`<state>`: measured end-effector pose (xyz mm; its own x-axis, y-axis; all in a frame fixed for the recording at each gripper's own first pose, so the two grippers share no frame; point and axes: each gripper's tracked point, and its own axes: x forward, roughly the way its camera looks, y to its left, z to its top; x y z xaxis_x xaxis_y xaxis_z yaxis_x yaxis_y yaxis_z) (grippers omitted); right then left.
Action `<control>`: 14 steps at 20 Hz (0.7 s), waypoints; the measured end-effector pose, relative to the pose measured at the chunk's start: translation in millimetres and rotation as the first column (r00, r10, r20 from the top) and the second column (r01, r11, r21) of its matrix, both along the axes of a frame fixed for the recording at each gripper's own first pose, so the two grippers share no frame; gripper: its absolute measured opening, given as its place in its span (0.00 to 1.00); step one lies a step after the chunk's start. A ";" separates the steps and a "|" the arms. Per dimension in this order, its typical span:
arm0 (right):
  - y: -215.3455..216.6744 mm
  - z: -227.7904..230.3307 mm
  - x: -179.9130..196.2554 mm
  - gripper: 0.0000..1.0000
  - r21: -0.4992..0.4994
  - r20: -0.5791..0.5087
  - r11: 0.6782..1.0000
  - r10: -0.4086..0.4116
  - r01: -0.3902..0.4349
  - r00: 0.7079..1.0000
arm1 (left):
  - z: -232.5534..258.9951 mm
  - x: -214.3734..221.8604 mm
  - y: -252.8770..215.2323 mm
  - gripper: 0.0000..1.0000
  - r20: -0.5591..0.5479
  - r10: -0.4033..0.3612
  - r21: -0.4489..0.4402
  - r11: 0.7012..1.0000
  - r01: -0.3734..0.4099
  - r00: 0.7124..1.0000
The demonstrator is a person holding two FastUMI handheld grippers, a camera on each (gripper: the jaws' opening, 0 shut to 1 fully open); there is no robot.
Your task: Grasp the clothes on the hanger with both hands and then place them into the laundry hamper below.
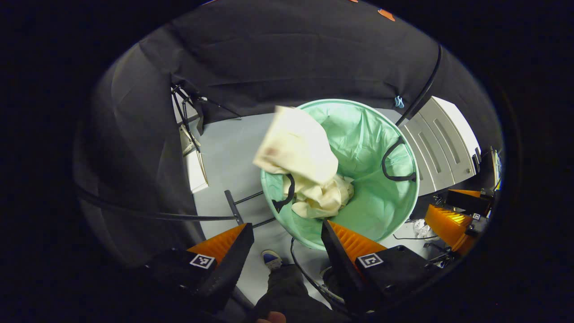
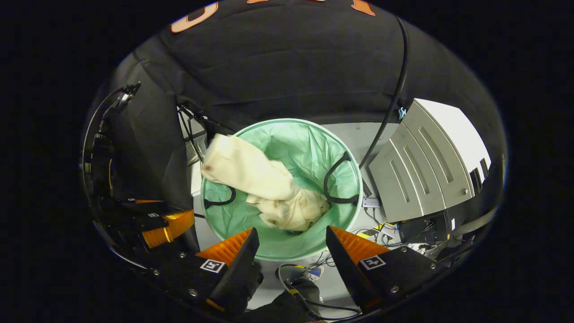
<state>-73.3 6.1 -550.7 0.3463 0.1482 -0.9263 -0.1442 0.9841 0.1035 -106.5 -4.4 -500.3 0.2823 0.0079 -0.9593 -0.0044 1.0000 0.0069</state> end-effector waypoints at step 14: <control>-5.4 206.4 31.6 0.94 0.104 0.369 0.989 -0.138 0.106 0.919 | 217.8 64.8 -10.0 0.98 0.477 0.094 -0.131 0.991 -0.035 0.874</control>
<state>-41.6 0.6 -344.3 0.6851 0.1513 -0.7126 -0.0673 0.9872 0.1450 -41.7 -14.4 -282.4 0.7115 -0.0593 -0.7002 -0.0426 0.9910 -0.1273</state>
